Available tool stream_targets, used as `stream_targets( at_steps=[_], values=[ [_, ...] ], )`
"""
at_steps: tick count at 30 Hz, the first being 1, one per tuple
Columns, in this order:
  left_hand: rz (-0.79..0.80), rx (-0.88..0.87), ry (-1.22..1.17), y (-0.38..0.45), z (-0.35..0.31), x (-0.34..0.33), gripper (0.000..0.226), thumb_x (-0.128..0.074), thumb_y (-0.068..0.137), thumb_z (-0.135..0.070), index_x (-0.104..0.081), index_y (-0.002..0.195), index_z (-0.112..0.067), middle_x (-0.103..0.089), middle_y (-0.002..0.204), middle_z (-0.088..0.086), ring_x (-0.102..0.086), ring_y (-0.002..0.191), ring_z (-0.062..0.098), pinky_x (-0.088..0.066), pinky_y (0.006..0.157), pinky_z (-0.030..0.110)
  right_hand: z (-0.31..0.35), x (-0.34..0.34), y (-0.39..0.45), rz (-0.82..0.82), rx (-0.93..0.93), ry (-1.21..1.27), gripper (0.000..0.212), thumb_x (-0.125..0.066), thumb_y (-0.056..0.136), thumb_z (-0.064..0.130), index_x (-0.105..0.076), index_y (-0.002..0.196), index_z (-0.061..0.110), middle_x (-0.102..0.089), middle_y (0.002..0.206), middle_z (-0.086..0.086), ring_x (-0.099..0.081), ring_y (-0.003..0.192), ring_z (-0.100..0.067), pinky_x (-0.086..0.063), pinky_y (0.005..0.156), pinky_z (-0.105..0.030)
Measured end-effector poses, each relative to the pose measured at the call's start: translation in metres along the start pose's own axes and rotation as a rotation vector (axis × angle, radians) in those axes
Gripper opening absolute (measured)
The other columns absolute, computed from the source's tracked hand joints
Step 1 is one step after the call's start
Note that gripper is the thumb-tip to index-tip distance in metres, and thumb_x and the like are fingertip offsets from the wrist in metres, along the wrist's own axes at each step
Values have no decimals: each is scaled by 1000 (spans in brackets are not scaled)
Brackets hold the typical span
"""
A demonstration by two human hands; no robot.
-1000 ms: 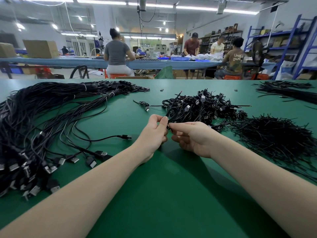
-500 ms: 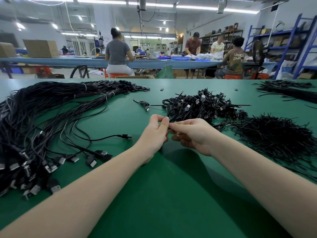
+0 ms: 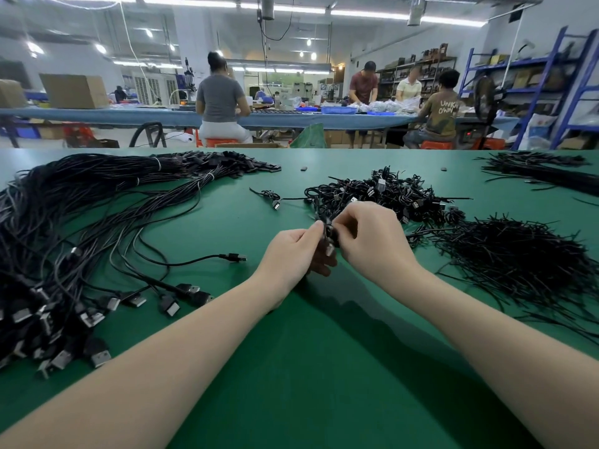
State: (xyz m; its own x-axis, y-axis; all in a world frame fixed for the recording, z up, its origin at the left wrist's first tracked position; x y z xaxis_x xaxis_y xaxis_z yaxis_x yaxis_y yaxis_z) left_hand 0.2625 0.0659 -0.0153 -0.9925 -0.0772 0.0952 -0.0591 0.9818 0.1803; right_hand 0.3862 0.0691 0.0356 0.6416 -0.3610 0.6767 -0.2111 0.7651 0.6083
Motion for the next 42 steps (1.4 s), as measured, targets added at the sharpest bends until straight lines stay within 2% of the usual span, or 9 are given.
stream_targets(
  at_steps=[4,7,12,16,21,27,32,35,42],
  values=[
    [-89,-207,176,-7,-13,5,46,-48,98,-27,-60,57,-13,-48,92,-4,-47,83,-7,-34,77,8,-1,3,-2,-44,91,-30,7,-58,88,10,-64,86,8,-60,91,-7,-57,79,-26,-47,68,-36],
    [-46,-286,89,-14,-23,3,35,-46,99,-21,-73,79,-31,-49,120,-19,-40,115,-18,-25,90,-3,-2,4,-1,-71,107,-1,7,-59,87,8,-66,85,7,-61,87,-7,-57,79,-27,-47,67,-37],
    [-59,-276,-92,-14,-22,4,33,-47,97,-10,-68,101,-35,-67,103,-17,-60,97,-3,-44,86,13,1,6,-1,-87,130,29,7,-60,88,10,-67,89,7,-60,88,-3,-58,83,-25,-47,72,-36],
    [-60,-172,-165,-6,-14,8,35,-43,97,-10,-66,105,-36,-65,99,8,-64,88,17,-54,86,30,15,5,-3,-59,263,-19,9,-58,89,5,-65,88,0,-62,89,-11,-57,81,-32,-47,70,-43],
    [-62,-44,-285,1,-5,10,37,-39,94,-3,-68,102,-23,-69,82,5,-66,73,19,-53,61,22,29,8,-6,-66,406,-151,4,-61,83,-4,-65,83,-3,-62,83,-18,-59,74,-37,-47,67,-42],
    [68,-125,-275,-1,-6,6,35,-69,81,3,-68,103,-24,-74,84,-7,-67,81,2,-50,75,13,20,15,-8,-150,383,-108,8,-62,77,-9,-64,81,-3,-60,78,-15,-56,69,-35,-43,61,-36],
    [-147,-223,-114,-2,-9,17,16,-76,80,-16,-73,84,-31,-69,80,2,-60,69,8,-46,69,15,20,8,-6,-117,348,-47,4,-59,82,-6,-62,80,-4,-58,78,-16,-55,71,-36,-43,62,-38],
    [-170,-222,-120,-4,-10,17,10,-71,85,-17,-70,80,-25,-72,72,-10,-65,68,0,-48,63,11,20,5,-5,-126,302,-20,9,-57,86,-2,-65,84,-4,-62,82,-16,-57,76,-36,-47,65,-44],
    [-31,156,-473,-1,0,6,18,-58,95,-20,-50,112,-23,-63,56,-1,-51,40,9,-41,39,17,30,8,-16,-204,558,-360,10,-69,75,-6,-64,72,1,-60,71,-13,-59,63,-31,-49,59,-37]
  ],
)
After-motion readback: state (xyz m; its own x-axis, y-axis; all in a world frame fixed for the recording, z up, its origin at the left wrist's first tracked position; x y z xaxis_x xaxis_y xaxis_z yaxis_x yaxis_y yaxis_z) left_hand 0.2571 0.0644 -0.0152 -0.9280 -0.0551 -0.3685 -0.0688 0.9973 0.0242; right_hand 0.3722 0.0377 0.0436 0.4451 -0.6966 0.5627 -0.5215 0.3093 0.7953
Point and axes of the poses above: each hand's wrist, its own y-axis towards the middle knuckle, its own x-axis out of the back of the hand, z = x × y, the point moved 6 cm from there along y, towards the middle knuckle
